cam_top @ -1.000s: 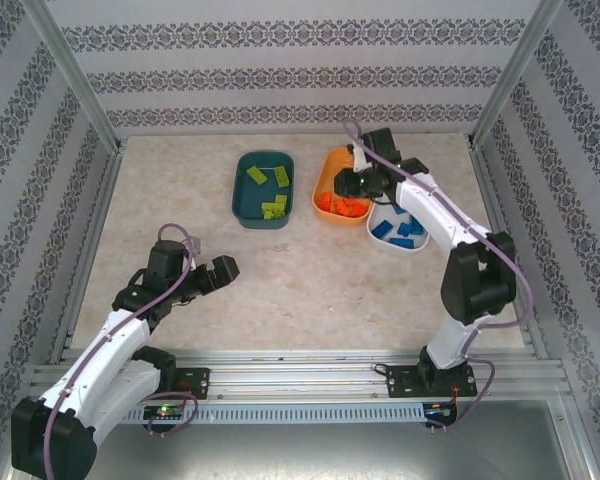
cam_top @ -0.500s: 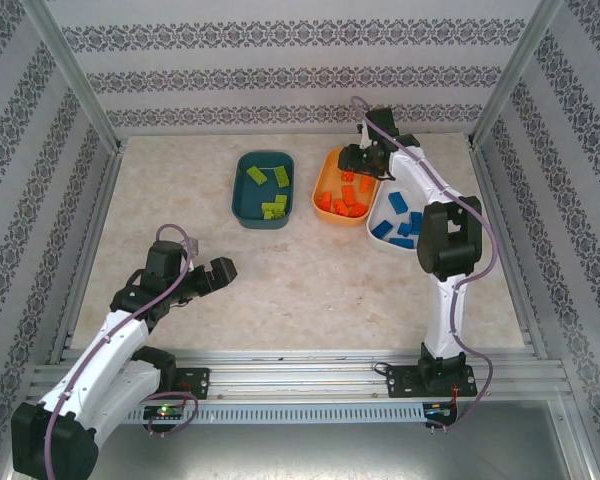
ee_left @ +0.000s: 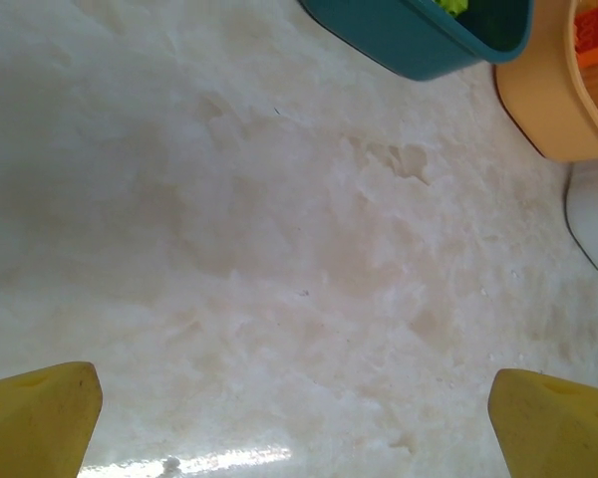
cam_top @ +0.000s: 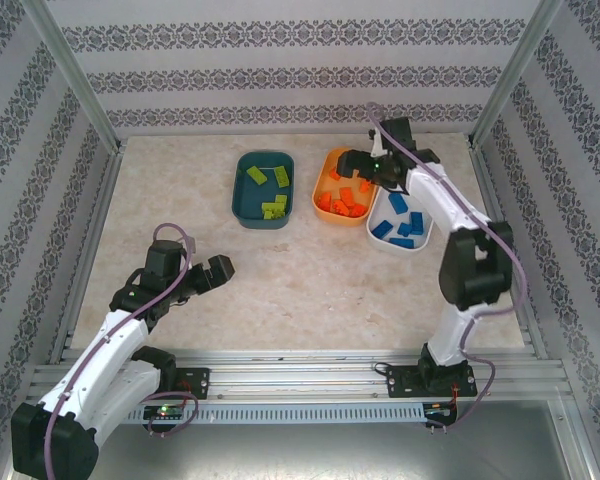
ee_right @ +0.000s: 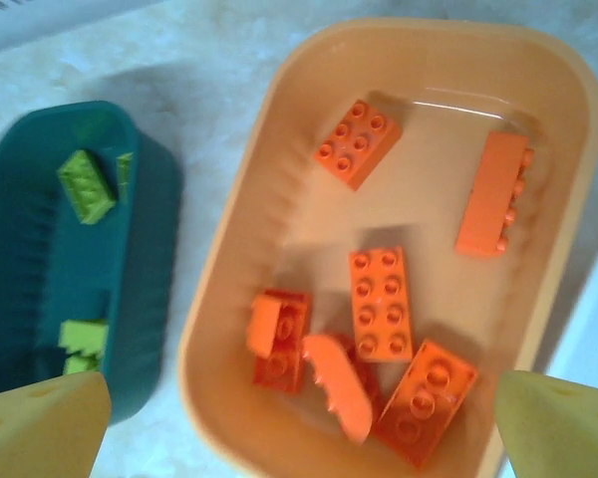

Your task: Sort the legos into containers by color

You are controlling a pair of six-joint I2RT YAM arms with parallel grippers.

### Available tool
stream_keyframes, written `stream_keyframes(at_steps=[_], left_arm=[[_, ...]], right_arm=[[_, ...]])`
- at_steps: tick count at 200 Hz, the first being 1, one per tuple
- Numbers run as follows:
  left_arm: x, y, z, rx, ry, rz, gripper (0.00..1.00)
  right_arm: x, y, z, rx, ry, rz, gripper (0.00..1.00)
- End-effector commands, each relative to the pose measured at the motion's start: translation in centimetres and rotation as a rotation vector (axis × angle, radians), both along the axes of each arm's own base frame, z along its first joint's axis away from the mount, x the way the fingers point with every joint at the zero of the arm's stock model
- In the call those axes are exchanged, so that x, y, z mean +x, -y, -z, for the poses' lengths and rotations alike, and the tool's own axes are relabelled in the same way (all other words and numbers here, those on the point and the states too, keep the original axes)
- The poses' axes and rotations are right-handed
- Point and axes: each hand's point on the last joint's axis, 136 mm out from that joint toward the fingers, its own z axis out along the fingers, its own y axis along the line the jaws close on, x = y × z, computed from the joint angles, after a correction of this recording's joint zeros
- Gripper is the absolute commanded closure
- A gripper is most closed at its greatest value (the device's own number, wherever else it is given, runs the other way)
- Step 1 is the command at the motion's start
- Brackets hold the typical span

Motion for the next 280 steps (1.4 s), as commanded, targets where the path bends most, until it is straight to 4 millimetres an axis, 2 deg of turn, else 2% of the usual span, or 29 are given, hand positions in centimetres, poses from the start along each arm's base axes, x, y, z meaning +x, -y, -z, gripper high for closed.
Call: stream_keyframes(at_steps=[1, 28, 45, 68, 84, 107, 123, 133, 154, 172, 190, 215, 246, 280], left_arm=[[1.2, -1.7, -0.8, 0.036, 0.048, -0.097, 0.00], [2.1, -2.9, -0.8, 0.059, 0.093, -0.175, 0.00], [2.5, -4.9, -0.8, 0.086, 0.135, -0.306, 0.00], [3.4, -5.4, -3.1, 0.123, 0.319, -0.288, 0.00], [3.6, -6.0, -4.2, 0.178, 0.379, -0.287, 0.00], [3.9, -6.6, -4.7, 0.241, 0.406, -0.287, 0.00], [4.4, -6.6, -5.2, 0.250, 0.446, -0.283, 0.00], [4.9, -6.4, -5.9, 0.249, 0.486, -0.274, 0.00], [5.8, -6.3, -7.4, 0.265, 0.569, -0.268, 0.00], [6.3, -7.4, -8.1, 0.309, 0.585, -0.325, 0.00], [6.9, -7.9, -8.1, 0.368, 0.544, -0.324, 0.00], [8.2, -7.1, -7.5, 0.440, 0.475, -0.232, 0.00], [9.2, -8.0, -7.6, 0.527, 0.492, -0.250, 0.00], [10.5, -10.0, -8.0, 0.706, 0.481, -0.259, 0.00]], right_arm=[[-2.5, 1.0, -3.2, 0.040, 0.098, 0.020, 0.02], [-6.4, 2.8, -4.0, -0.003, 0.174, 0.025, 0.02], [-8.2, 4.8, -4.6, -0.058, 0.244, 0.042, 0.02], [-10.1, 7.4, -6.6, -0.169, 0.430, 0.060, 0.02], [-11.9, 8.1, -7.9, -0.261, 0.611, 0.030, 0.02], [-13.9, 9.9, -7.7, -0.356, 0.802, 0.103, 0.02], [-14.6, 11.1, -7.2, -0.374, 0.853, 0.168, 0.02], [-14.5, 11.3, -6.4, -0.391, 0.831, 0.166, 0.02], [-13.5, 11.7, -3.4, -0.401, 0.722, 0.159, 0.02], [-12.6, 11.7, -1.1, -0.391, 0.666, 0.156, 0.02], [-11.9, 11.6, 1.1, -0.381, 0.633, 0.156, 0.02], [-11.0, 11.7, 4.0, -0.397, 0.581, 0.149, 0.02], [-9.5, 12.4, 5.9, -0.452, 0.558, 0.151, 0.02], [-8.4, 12.8, 6.7, -0.416, 0.581, 0.184, 0.02]])
